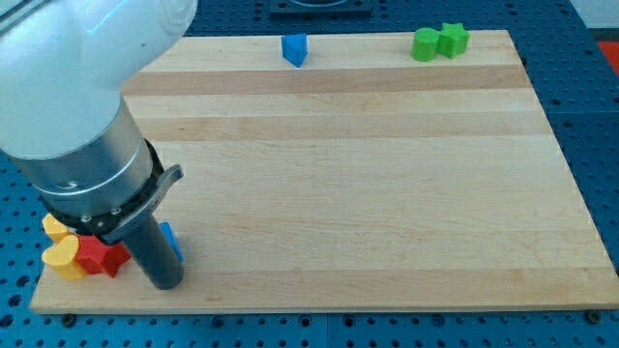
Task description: Drag the triangle to the top of the cube
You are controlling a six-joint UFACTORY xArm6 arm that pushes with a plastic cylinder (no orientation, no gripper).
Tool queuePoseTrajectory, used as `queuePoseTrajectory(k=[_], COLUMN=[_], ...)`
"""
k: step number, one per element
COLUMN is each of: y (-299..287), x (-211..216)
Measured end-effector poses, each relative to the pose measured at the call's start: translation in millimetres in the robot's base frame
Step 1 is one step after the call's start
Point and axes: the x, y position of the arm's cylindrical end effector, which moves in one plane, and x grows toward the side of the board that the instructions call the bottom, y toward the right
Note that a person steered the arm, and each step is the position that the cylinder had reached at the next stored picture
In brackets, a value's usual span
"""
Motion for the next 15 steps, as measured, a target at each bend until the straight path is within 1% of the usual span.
queuePoseTrajectory(k=[1, 2, 3, 4, 5, 6, 7, 8, 9, 10, 11, 12, 13, 14, 15], y=[41.0, 85.2, 90.0, 59.3, 4.4, -38.2, -40.0, -30.5, 55.9, 119.1, 131.5, 131.6, 139.5, 141.0, 141.0], x=[0.0, -21.4, -92.2, -173.4, -255.8, -352.1, -404.6, -404.2, -404.6, -401.2, -363.1, -314.9, -290.8, -293.2, -256.0])
